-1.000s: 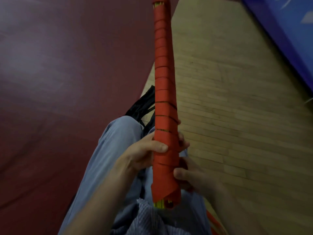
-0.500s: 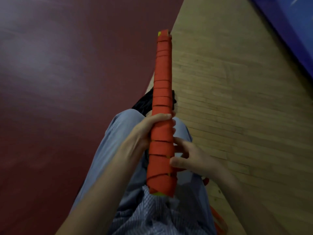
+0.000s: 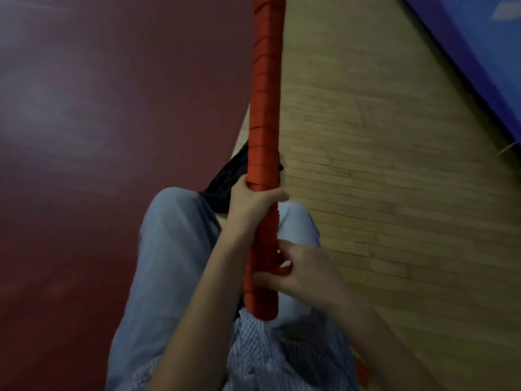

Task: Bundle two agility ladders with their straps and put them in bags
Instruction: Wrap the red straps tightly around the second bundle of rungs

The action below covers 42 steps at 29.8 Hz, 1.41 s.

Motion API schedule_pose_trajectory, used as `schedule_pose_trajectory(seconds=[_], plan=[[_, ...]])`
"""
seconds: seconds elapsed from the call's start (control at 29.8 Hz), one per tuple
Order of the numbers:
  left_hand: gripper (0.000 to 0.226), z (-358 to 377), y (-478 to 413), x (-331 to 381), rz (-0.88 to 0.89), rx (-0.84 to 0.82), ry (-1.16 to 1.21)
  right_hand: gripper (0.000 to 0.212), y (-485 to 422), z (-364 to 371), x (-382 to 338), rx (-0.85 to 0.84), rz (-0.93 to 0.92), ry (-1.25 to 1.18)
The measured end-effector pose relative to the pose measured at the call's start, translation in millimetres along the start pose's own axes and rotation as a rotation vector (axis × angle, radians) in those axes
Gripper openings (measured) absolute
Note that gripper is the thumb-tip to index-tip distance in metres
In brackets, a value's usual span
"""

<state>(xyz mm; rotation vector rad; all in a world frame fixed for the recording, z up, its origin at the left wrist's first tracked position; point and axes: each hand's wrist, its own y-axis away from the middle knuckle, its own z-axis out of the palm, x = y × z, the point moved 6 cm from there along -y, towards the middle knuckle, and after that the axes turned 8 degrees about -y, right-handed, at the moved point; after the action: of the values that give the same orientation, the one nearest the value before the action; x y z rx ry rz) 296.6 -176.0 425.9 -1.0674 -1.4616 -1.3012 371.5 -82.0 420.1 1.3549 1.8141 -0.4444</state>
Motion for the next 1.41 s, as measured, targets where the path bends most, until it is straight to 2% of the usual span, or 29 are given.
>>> schedule_pose_trajectory(seconds=[0.1,0.2,0.3,0.4,0.47,0.54,0.67,0.77,0.87,0.94,1.01,1.11,1.24,1.28,1.34,1.41], plan=[[0.032,7,-2,-19,-0.152,-0.121,0.189,0.052,-2,-25,6,-0.02,-0.11,0.123],[0.049,19,2,-24,-0.182,-0.382,0.548,0.049,-5,-45,17,-0.027,-0.176,0.136],[0.054,27,8,-29,-0.153,-0.599,0.763,0.038,-7,-39,26,-0.159,-0.041,0.074],[0.069,32,14,-34,-0.14,-0.759,0.828,0.028,-4,-5,38,-0.415,0.199,-0.32],[0.073,31,20,-33,-0.12,-0.851,0.805,0.03,-2,13,35,-0.445,0.214,-0.56],[0.073,26,20,-37,-0.124,-0.825,0.615,0.032,0,19,34,-0.377,0.157,-0.616],[0.058,10,4,-37,-0.087,-0.386,0.039,0.028,-2,14,46,-0.059,0.186,-0.545],[0.041,15,11,-42,-0.053,-0.088,-0.025,0.025,4,10,42,0.089,0.161,-0.232],[0.031,10,20,-53,-0.095,0.054,0.015,0.023,11,9,27,0.012,0.09,-0.027],[0.026,6,24,-55,-0.156,0.017,0.099,0.029,12,-1,21,-0.053,0.061,0.007],[0.025,9,25,-50,-0.176,-0.144,0.306,0.037,10,-18,15,-0.107,0.01,-0.029],[0.044,13,30,-39,-0.164,-0.42,0.646,0.036,9,-28,8,-0.199,0.019,-0.186],[0.072,27,42,-14,-0.019,-0.786,1.024,0.078,17,-3,9,-0.404,0.178,-0.487],[0.075,27,44,-9,0.036,-0.843,1.015,0.079,21,5,6,-0.427,0.177,-0.553],[0.079,23,42,-4,0.1,-0.84,0.824,0.062,25,8,5,-0.37,0.158,-0.653],[0.071,11,33,-2,0.105,-0.641,0.523,0.056,23,6,10,-0.246,0.145,-0.648]])
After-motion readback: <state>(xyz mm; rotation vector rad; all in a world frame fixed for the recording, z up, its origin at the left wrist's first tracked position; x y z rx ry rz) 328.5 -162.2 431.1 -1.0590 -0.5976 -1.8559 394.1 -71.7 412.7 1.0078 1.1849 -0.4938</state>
